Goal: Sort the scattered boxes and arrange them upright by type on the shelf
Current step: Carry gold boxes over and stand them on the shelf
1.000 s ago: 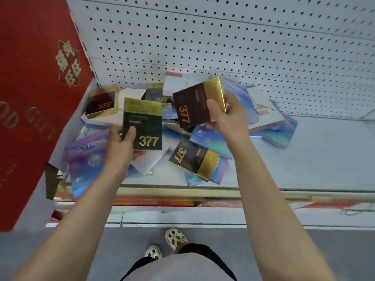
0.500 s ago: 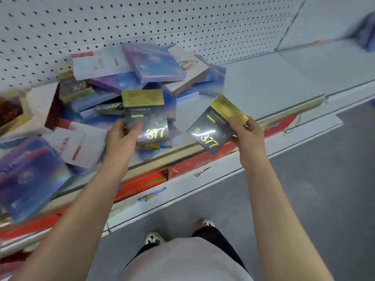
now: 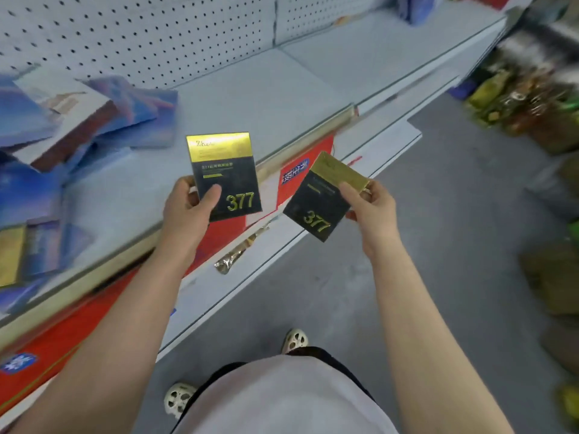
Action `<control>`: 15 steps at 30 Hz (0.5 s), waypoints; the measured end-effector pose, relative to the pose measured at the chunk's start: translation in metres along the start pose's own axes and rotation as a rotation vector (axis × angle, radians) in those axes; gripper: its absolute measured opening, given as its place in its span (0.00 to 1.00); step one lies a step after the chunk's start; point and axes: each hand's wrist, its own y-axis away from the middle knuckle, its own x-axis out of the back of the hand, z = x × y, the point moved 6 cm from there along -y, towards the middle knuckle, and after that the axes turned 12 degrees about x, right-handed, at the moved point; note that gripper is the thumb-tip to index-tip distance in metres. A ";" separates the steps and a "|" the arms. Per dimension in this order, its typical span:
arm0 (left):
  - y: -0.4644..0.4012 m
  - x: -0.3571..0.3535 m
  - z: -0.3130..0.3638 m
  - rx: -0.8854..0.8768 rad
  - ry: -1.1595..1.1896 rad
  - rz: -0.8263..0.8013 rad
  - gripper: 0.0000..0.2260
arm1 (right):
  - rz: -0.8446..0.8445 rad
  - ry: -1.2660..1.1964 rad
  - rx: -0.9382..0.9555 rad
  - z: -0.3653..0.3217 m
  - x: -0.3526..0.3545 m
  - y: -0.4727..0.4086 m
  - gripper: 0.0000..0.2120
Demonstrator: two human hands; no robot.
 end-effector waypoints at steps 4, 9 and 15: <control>-0.007 -0.095 0.018 0.005 -0.008 -0.055 0.05 | 0.047 0.038 0.018 0.002 0.071 -0.046 0.06; -0.025 -0.184 0.038 -0.011 -0.087 -0.117 0.06 | 0.104 0.054 0.008 0.006 0.133 -0.099 0.05; -0.068 -0.272 0.066 -0.008 -0.169 -0.177 0.09 | 0.171 0.061 -0.007 0.013 0.175 -0.173 0.09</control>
